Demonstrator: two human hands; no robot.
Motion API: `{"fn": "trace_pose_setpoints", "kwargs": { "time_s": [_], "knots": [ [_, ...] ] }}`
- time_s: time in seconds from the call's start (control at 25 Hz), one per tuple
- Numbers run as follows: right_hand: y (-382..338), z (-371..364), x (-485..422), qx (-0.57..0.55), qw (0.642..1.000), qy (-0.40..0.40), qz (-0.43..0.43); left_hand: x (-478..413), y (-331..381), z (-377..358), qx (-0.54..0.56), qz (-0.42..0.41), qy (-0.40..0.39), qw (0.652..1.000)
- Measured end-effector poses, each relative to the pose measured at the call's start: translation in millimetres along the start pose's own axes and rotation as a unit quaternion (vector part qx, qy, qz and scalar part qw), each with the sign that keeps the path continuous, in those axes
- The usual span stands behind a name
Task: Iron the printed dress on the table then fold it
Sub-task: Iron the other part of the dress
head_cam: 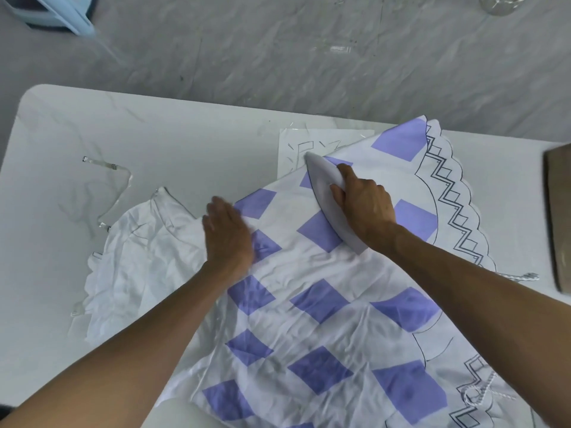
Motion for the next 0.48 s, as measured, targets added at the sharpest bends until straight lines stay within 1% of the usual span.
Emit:
{"fn": "trace_pose_setpoints", "kwargs": {
  "time_s": [0.08, 0.16, 0.32, 0.48],
  "knots": [
    [0.1, 0.4, -1.7, -0.001, 1.000, 0.001, 0.010, -4.0, 52.2, -3.4, 0.028, -0.082, 0.001, 0.996],
    [6.6, 1.8, -4.1, 0.004, 1.000, 0.011, 0.012, -7.4, 90.1, -18.3, 0.026, -0.115, -0.023, 0.993],
    [47.9, 12.2, -19.0, 0.015, 0.999, 0.039, -0.031, -14.2, 99.5, -39.8, -0.016, -0.087, -0.040, 0.995],
    [93.2, 22.7, -31.3, 0.004, 0.997, 0.037, -0.065, -14.0, 99.6, -38.7, -0.029, -0.092, -0.039, 0.995]
  ]
}}
Point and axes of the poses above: each hand's wrist, its own x-axis away from the middle knuckle, its own z-axis out of the back of the hand, y = z × x, the point moved 8 cm from there along -x, towards the middle knuckle, and after that the axes turned 13 degrees about x, right-handed, at the moved point
